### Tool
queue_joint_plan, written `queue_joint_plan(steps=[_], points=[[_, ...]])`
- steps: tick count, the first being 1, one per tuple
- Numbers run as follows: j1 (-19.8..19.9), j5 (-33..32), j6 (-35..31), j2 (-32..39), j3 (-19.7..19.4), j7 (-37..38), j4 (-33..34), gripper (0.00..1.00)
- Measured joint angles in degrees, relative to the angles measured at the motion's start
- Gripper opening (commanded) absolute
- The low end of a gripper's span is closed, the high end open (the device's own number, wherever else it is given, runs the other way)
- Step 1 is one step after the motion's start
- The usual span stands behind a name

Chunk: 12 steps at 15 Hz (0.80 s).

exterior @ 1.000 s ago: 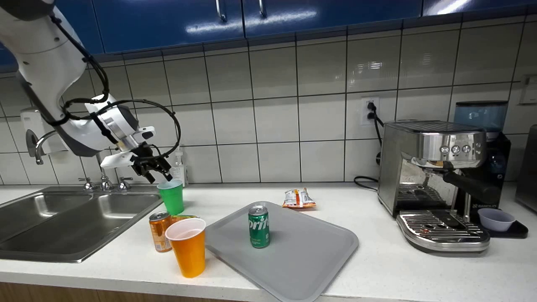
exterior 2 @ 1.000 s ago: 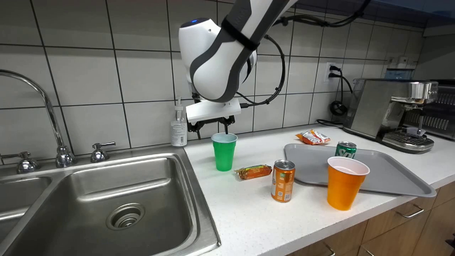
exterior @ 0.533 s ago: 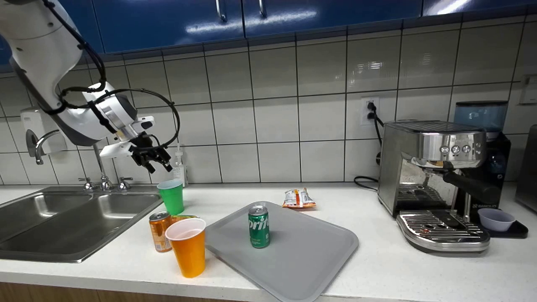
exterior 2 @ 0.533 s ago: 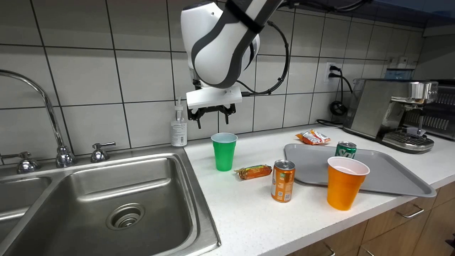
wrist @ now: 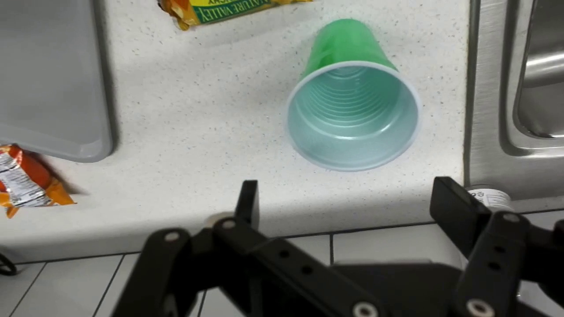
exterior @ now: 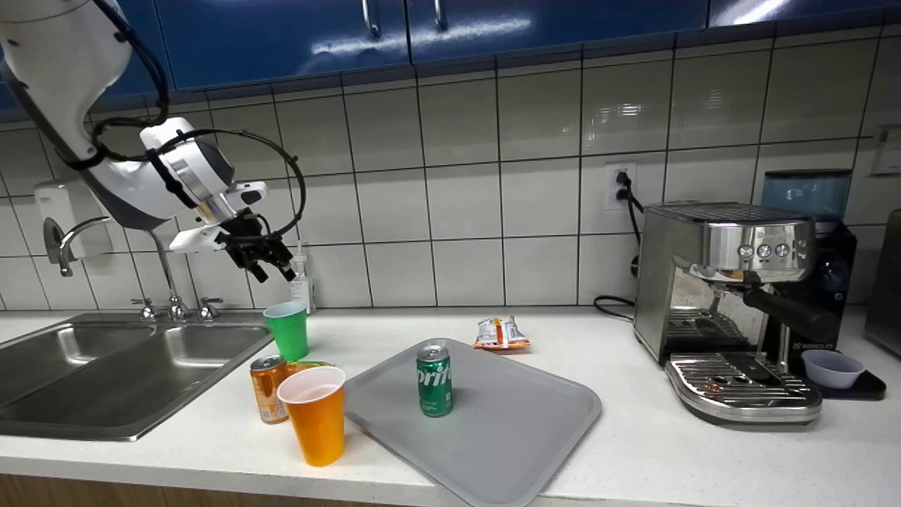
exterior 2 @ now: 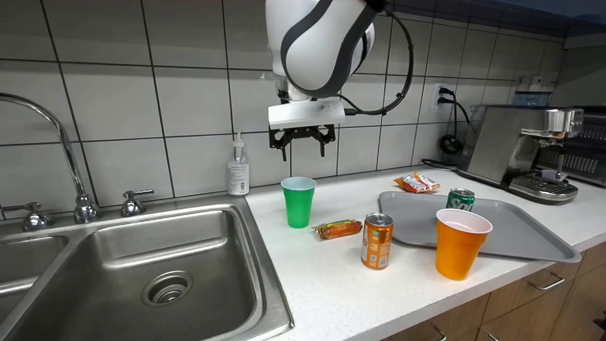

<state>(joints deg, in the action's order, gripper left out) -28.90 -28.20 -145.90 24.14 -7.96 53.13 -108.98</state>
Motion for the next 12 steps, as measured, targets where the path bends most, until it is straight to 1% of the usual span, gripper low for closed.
queue_joint_plan(steps=[6, 12], points=[[3.8, -0.4, -0.1, -6.5, 0.1, 0.3, -7.9, 1.00], [9.4, -0.6, -1.2, -13.2, 1.1, -0.3, -15.2, 1.00]])
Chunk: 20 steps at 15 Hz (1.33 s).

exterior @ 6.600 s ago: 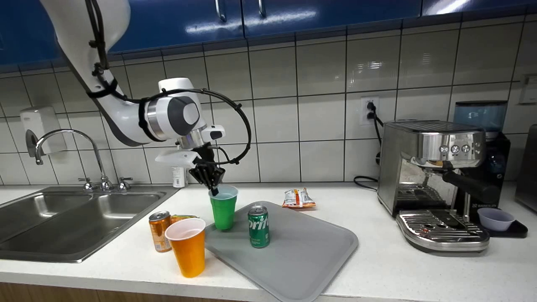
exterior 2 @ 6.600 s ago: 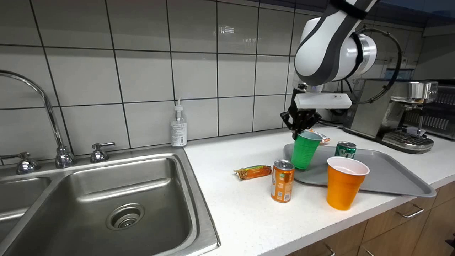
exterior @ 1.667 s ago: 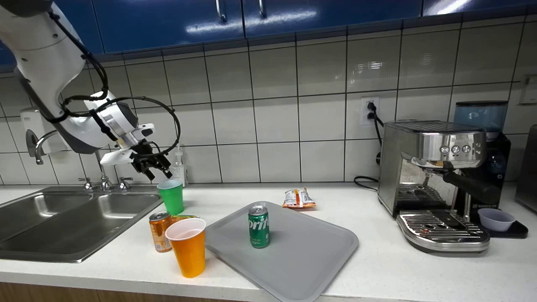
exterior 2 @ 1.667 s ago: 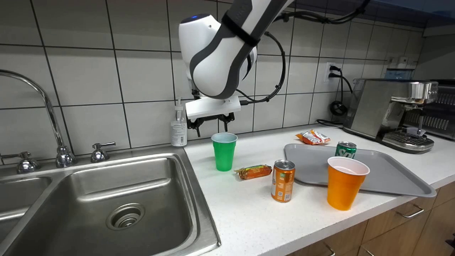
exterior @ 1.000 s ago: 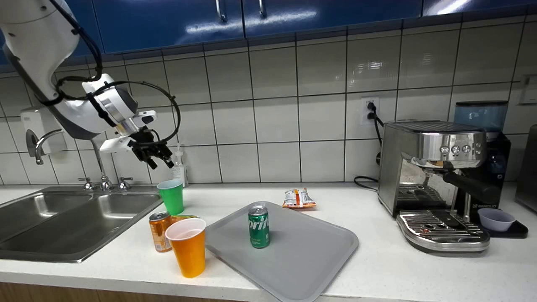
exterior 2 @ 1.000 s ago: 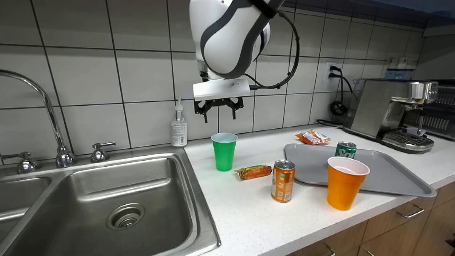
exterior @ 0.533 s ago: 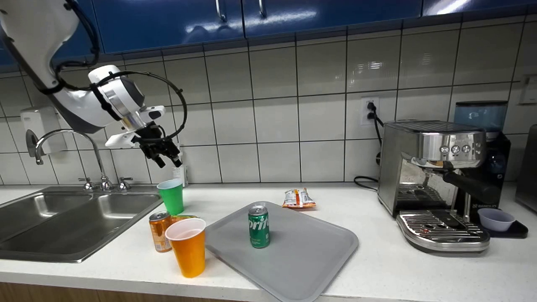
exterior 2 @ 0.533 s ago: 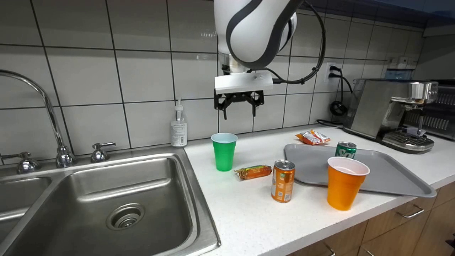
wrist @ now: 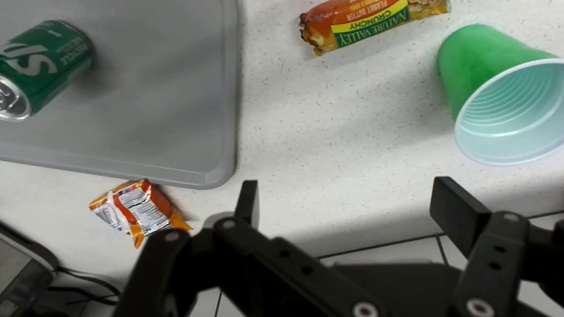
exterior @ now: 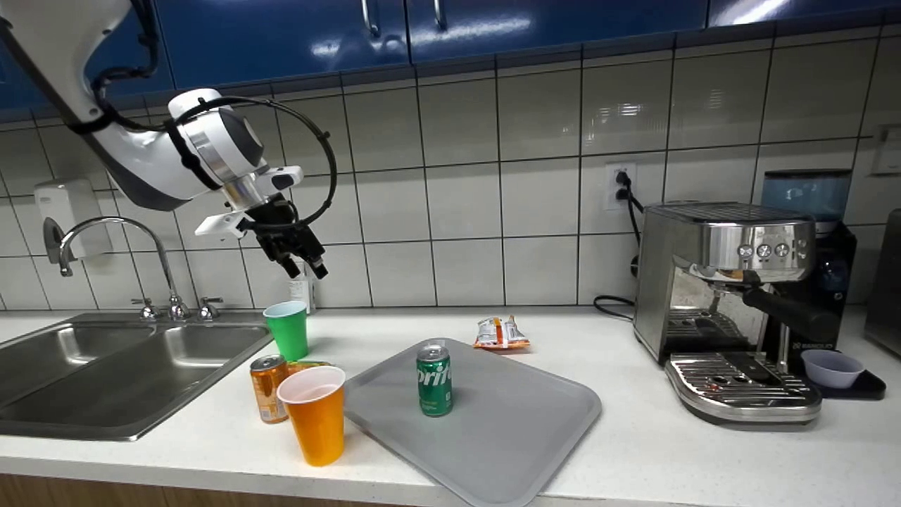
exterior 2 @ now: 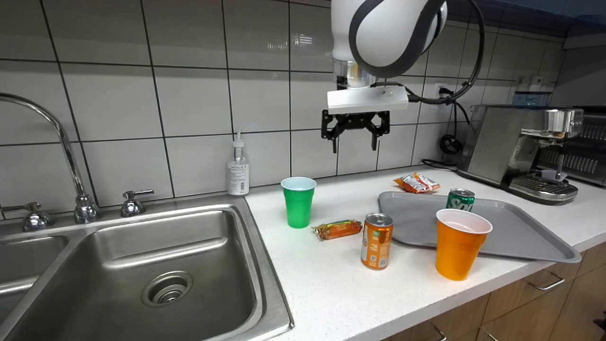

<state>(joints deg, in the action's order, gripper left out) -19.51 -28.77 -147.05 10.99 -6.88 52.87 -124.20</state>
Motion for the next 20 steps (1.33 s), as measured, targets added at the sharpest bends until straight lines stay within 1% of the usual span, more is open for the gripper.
queue_joint_plan(steps=[4, 10, 16, 20], points=[[4.5, 0.0, -2.8, -3.8, 0.5, -2.3, -4.9, 1.00], [11.3, 1.1, -8.2, -8.0, 0.6, -8.1, -11.5, 1.00], [16.5, 5.2, -9.6, -10.9, 0.5, -14.2, -16.5, 1.00], [19.4, 6.3, -9.7, -11.9, 0.3, -16.1, -19.1, 1.00]])
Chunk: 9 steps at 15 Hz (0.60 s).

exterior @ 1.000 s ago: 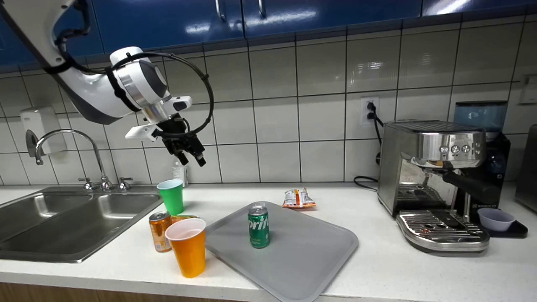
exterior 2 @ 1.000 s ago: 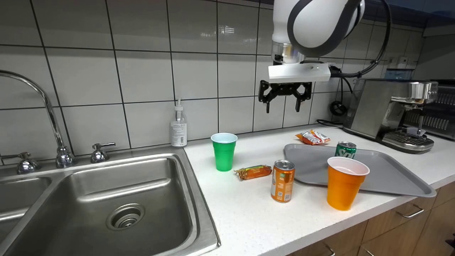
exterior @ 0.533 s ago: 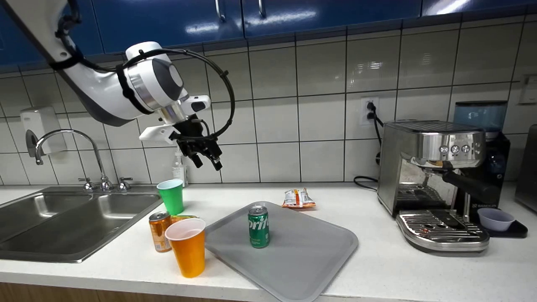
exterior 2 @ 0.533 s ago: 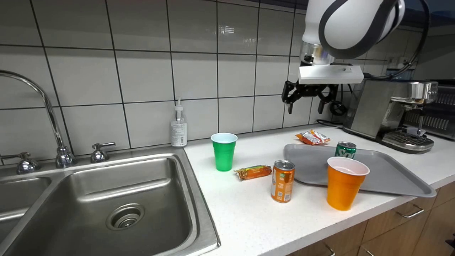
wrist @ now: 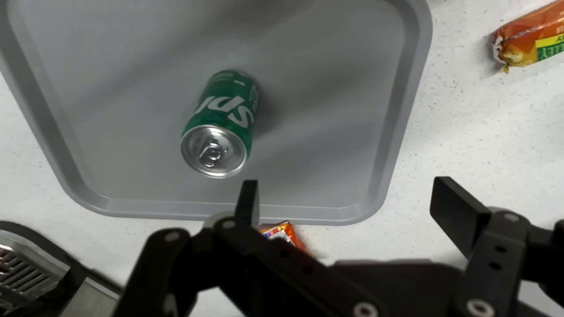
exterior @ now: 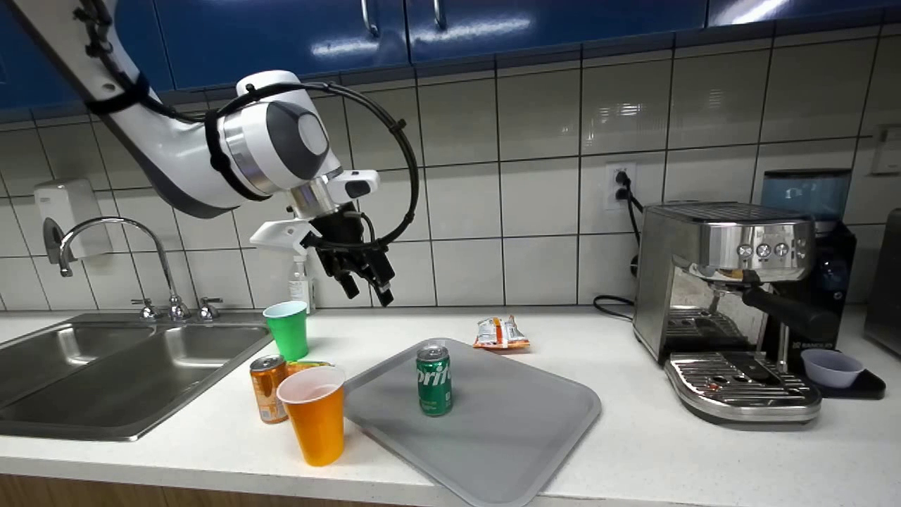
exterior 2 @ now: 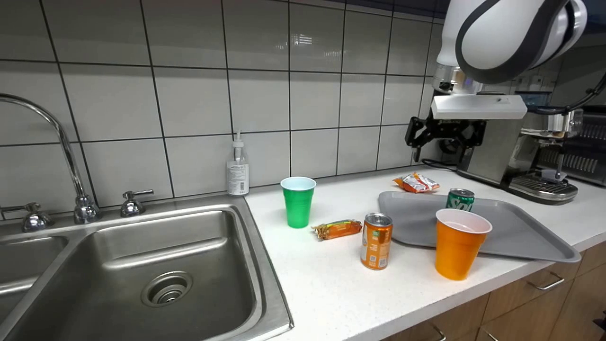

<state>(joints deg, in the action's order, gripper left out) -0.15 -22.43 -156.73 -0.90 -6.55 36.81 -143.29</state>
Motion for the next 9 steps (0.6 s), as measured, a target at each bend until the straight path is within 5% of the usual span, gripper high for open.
queue_joint_plan(steps=[9], points=[[4.6, 0.7, -1.6, 0.1, -1.0, -0.9, -4.2, 1.00]])
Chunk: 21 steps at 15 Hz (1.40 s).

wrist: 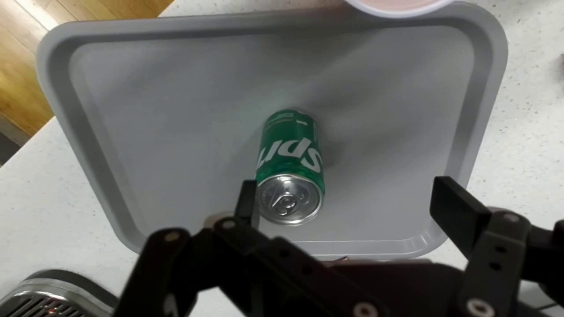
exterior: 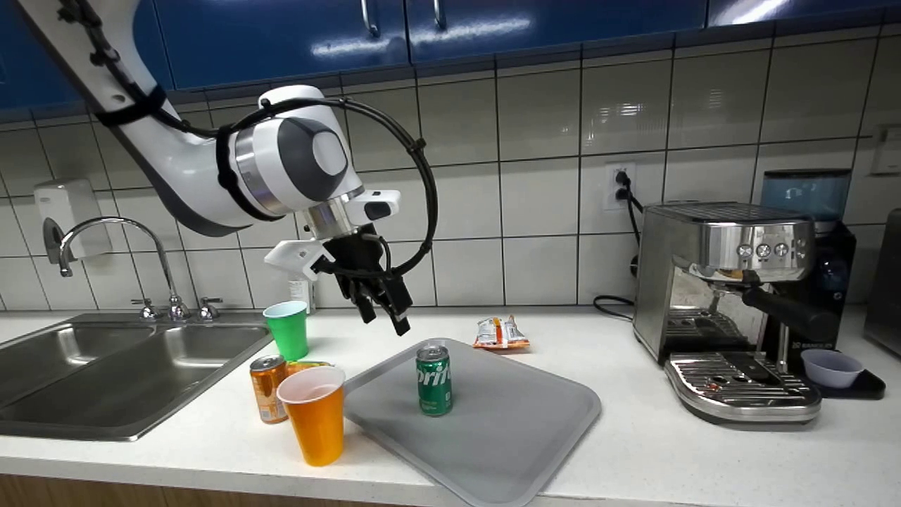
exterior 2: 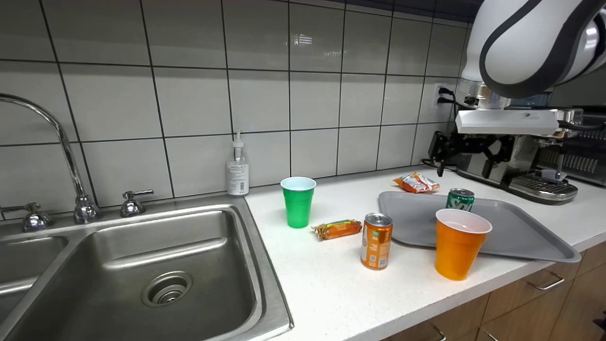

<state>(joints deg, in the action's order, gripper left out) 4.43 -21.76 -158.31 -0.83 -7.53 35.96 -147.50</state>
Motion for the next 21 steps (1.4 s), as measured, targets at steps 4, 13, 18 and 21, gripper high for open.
queue_joint_plan(steps=[4, 13, 18, 21], points=[[1.1, 0.0, -0.8, 0.9, -0.9, 0.0, -0.3, 1.00], [1.7, 0.7, -2.5, 5.1, -2.7, 0.2, 0.3, 1.00], [1.7, 1.9, -3.1, 7.6, -3.9, 0.2, 1.7, 1.00], [1.4, 2.1, -3.1, 8.9, -4.7, 0.2, 2.7, 1.00]])
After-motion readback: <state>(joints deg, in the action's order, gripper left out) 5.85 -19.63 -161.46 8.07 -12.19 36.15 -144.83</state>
